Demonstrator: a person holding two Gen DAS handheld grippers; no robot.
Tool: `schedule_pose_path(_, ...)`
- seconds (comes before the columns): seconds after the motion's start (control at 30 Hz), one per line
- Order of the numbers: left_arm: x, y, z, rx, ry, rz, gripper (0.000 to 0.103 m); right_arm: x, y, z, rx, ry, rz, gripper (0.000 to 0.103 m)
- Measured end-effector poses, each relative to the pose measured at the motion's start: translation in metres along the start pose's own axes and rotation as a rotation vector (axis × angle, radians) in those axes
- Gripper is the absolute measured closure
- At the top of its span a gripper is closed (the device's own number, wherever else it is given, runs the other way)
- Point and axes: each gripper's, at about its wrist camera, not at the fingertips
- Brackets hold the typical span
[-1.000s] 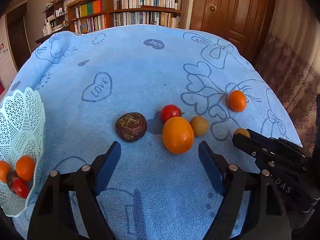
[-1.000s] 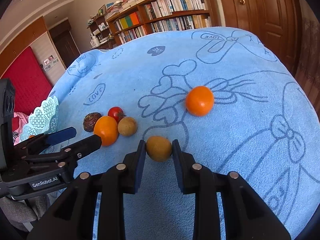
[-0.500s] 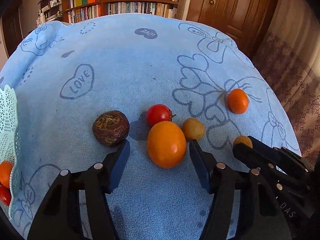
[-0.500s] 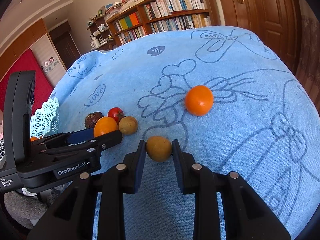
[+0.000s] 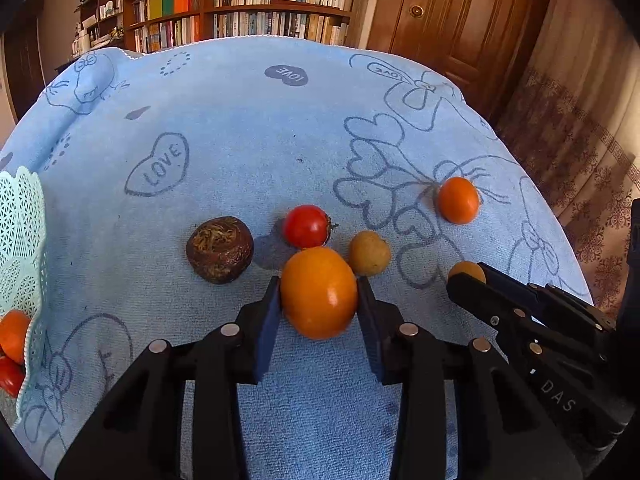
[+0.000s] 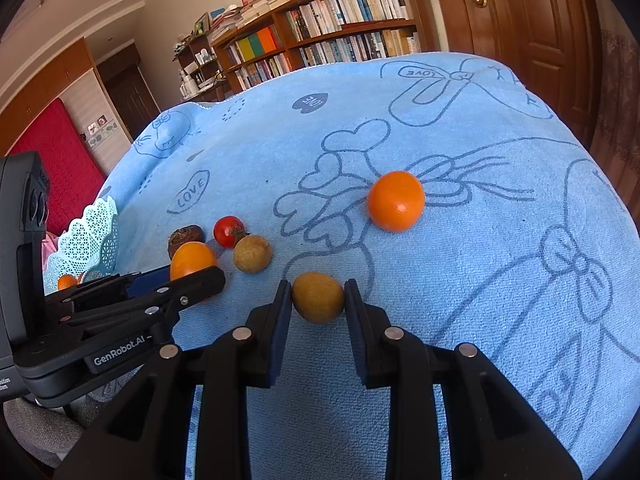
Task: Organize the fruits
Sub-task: 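Grasp the large tangerine with the left tool while the right tool holds the kiwi, then carry the tangerine into the mint basket and open the left tool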
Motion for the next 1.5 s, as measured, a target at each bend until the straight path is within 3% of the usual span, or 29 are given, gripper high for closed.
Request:
schedule_pose_path(0.97,-0.022,-0.045,-0.071,0.153,0.175,-0.106,0.065,-0.001,-0.003,-0.001,-0.029,0.011,-0.020,0.076)
schedule_pose_path(1.5,-0.033,-0.109,-0.089,0.244,0.206,-0.253,0.065,-0.001,-0.002,0.000,-0.037,0.009,-0.023,0.076)
Point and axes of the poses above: each gripper's, at about its wrist camera, not at the fingertips, and z roughly the way its jaws point, y to its right, x to its top, and after that the axes turned 12 degrees about -y, right-handed
